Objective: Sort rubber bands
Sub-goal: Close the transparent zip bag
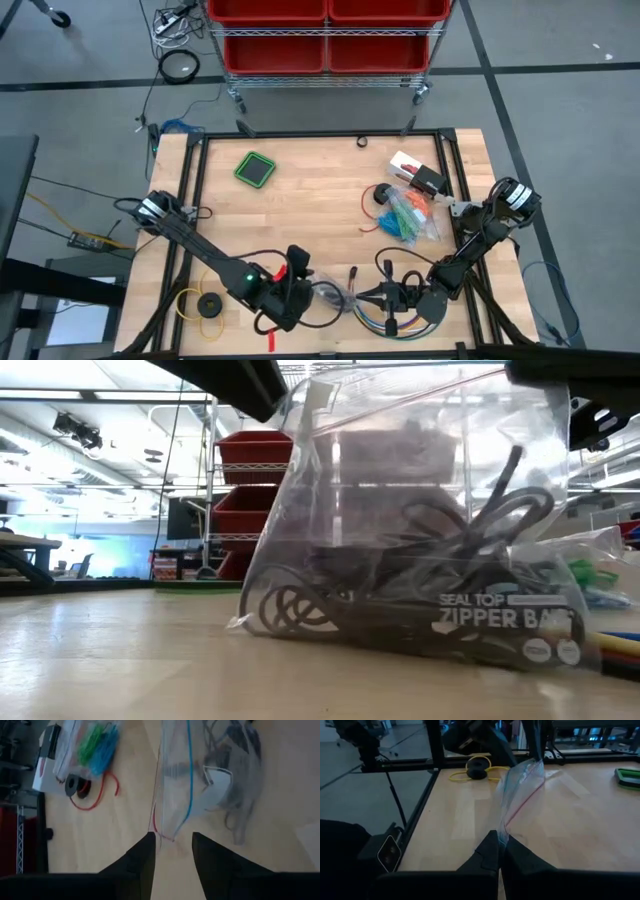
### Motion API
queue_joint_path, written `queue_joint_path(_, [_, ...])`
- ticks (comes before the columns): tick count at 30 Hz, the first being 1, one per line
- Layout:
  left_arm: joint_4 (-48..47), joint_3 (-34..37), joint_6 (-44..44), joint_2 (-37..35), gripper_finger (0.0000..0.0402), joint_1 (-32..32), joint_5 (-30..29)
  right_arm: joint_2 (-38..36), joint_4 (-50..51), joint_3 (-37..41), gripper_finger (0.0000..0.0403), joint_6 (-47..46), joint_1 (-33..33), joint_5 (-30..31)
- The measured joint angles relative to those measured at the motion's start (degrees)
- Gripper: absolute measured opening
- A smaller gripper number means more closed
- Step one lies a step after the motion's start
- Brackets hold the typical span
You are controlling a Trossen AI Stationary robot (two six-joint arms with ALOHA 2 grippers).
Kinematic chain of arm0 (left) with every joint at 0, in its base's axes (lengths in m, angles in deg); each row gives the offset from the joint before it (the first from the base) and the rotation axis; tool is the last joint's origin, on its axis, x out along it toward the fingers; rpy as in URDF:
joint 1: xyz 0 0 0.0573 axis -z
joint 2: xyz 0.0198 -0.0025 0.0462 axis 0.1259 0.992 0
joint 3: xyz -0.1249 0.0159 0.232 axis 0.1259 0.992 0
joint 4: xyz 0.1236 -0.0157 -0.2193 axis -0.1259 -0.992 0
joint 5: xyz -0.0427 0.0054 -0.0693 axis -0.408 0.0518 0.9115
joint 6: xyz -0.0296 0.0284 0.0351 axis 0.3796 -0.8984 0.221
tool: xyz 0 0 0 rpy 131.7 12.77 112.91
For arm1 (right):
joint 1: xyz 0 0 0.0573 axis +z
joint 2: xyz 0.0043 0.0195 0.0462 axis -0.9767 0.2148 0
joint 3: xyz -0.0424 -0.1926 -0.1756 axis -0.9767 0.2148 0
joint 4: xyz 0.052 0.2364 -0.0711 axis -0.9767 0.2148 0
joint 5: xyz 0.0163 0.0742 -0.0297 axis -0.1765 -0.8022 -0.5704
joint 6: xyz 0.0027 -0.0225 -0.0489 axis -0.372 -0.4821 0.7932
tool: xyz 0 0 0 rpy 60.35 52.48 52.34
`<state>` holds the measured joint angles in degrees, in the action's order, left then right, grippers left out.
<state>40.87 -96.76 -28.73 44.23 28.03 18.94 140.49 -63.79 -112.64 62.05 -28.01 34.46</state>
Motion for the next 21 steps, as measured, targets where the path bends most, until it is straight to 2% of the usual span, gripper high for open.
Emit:
queue_joint_path(4, [-1.0, 0.0, -2.0, -0.2, 0.0137, 0.0, 1.9, 0.0, 0.0, 0.0, 0.0000, -0.5, 0.0, -0.3])
queue_joint_path(7, [-1.4, 0.0, -0.6, -0.2, 0.0137, -0.1, 1.2, 0.0, 0.0, 0.0, 0.0000, -0.6, 0.1, -0.4])
queue_joint_path(14, [-9.3, 0.0, 6.1, -1.0, 0.0137, -1.2, -9.9, 0.0, 0.2, 0.0, 0.0000, -0.6, 0.8, -0.7])
queue_joint_path(18, [-8.9, 0.0, 9.2, -2.2, 0.0137, -1.6, -8.5, 0.0, 0.3, 0.0, 0.0000, -0.7, 1.4, -0.2])
queue_joint_path(21, [-2.3, 1.4, 7.3, -3.7, 0.0137, -1.9, -4.7, 0.0, 0.4, 0.0, 0.0000, -0.7, 1.4, 0.0])
